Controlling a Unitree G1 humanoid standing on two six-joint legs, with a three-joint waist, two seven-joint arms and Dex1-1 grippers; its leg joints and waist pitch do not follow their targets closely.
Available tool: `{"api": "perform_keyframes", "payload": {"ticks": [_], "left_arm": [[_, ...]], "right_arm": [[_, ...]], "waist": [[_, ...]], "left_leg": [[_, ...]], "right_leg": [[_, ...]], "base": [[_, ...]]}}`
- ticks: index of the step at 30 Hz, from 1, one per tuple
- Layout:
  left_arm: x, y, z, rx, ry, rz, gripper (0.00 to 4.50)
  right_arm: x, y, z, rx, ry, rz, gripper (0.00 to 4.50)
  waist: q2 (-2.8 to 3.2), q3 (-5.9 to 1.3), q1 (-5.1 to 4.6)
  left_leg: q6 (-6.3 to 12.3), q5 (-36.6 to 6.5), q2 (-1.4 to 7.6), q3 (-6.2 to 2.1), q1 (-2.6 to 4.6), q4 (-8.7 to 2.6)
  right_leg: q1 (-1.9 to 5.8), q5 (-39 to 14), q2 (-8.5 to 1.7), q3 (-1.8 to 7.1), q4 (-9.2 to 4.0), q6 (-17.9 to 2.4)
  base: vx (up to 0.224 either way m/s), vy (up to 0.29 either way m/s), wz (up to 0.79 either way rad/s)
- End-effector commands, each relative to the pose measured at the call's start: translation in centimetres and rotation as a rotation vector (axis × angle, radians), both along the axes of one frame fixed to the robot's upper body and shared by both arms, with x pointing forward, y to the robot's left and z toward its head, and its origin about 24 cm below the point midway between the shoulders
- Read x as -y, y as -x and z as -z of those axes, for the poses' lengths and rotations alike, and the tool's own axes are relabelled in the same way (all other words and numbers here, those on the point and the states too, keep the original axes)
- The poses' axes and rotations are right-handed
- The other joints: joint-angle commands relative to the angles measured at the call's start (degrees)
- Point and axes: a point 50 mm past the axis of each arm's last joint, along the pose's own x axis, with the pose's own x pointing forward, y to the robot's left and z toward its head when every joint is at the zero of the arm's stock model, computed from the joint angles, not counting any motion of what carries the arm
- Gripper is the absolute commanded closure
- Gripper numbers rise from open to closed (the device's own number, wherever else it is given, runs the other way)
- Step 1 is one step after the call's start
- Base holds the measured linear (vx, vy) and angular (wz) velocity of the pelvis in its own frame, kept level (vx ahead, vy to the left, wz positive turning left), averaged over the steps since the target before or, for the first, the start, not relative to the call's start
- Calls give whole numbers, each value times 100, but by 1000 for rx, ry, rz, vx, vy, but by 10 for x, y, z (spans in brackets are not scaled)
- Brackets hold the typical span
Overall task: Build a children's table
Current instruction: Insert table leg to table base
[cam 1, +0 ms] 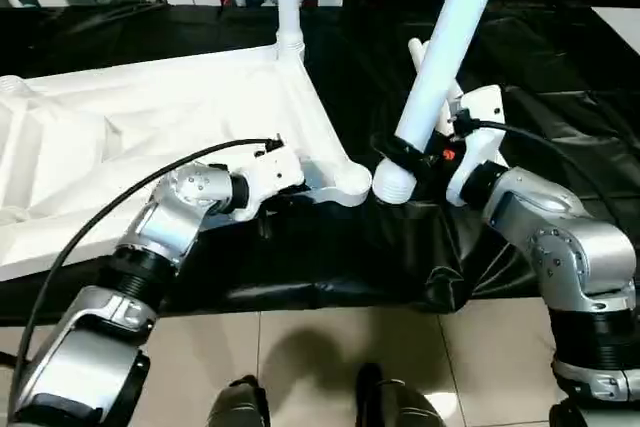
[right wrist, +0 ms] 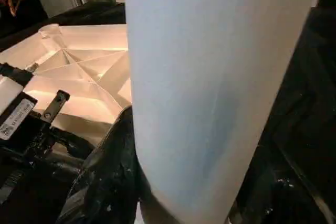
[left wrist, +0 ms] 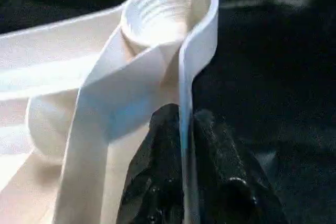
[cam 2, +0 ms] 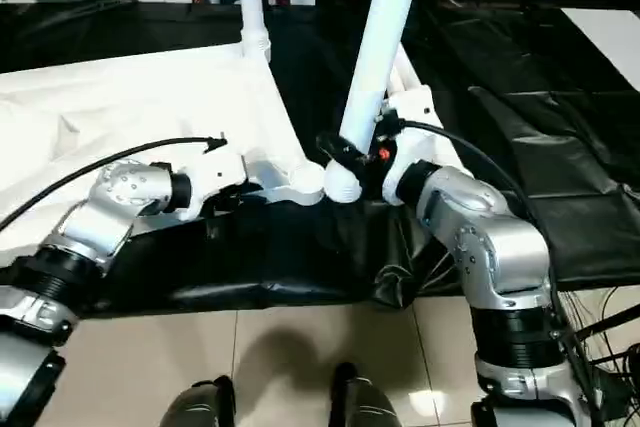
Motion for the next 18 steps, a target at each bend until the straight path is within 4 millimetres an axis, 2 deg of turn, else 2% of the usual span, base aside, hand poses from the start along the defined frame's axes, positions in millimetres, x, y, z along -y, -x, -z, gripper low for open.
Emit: {"api": "perform_keyframes", "payload": {"ticks": [1, 5, 6, 10, 11, 12, 13, 14, 15, 17, 18], "left_arm": [[0, 0, -13, 29, 40, 20, 352], [-5, -1, -17, 52, 4, 42, 352], [-10, -1, -18, 43, -26, 55, 352], [-19, 2, -17, 18, -79, 76, 352], [-19, 2, -17, 17, -80, 76, 352], [-21, 4, -21, 9, -50, 77, 352], [-23, 5, -26, 1, 7, 58, 352], [-23, 5, -26, 1, 7, 58, 352], [-24, 4, -41, 19, 175, -39, 352], [-26, 3, -53, 90, 300, -117, 352], [-28, 1, -58, 119, 376, -206, 352]], "right_arm": [[4, 0, -6, 37, -10, 23, 266], [4, 0, -6, 40, -9, 27, 266], [4, 0, -6, 41, -11, 31, 266], [4, 0, -6, 43, -10, 34, 266], [4, 0, -6, 43, -10, 34, 266], [4, 0, -7, 55, -1, 33, 266], [4, 1, -8, 67, 9, 33, 266], [4, 1, -8, 67, 9, 33, 266], [5, 2, -9, 95, 46, 53, 266], [6, 4, -12, 159, 78, 71, 266], [6, 6, -14, 170, 81, 86, 266]], "waist": [[60, -490, -21], [84, -479, -20], [109, -476, -23], [134, -477, -31], [163, -467, -39], [174, -468, -49], [246, -460, -38], [246, -460, -38], [227, -433, -51], [276, -389, -34], [282, -374, -53]], "left_leg": [[185, -2797, -7, -42, 243, -401], [173, -2817, -22, -47, 243, -411], [174, -2846, -18, -50, 264, -406], [175, -2944, 14, -68, 277, -418], [168, -3052, 40, -81, 282, -435], [150, -3146, 65, -103, 260, -452], [135, -3260, 89, -117, 289, -462], [135, -3260, 89, -117, 289, -462], [109, -3349, 83, -84, 342, -437], [128, -3376, 49, -67, 418, -402], [123, -3509, 76, -82, 411, -413]], "right_leg": [[368, -3402, -274, 46, -488, -287], [387, -3433, -255, 28, -484, -227], [378, -3471, -258, 15, -502, -205], [396, -3351, -266, -20, -502, -237], [405, -3293, -265, -40, -495, -250], [454, -3211, -266, -64, -471, -246], [449, -3149, -277, -69, -443, -284], [449, -3149, -277, -69, -443, -284], [405, -3121, -265, -81, -460, -369], [357, -3347, -249, -153, -545, -334], [377, -3366, -222, -209, -556, -274]], "base": [[0, 0, 0], [0, 0, 0], [0, 0, 0], [0, 0, 0], [0, 0, 0], [0, 0, 0], [0, 0, 0], [0, 0, 0], [0, 0, 0], [0, 0, 0], [0, 0, 0]]}}
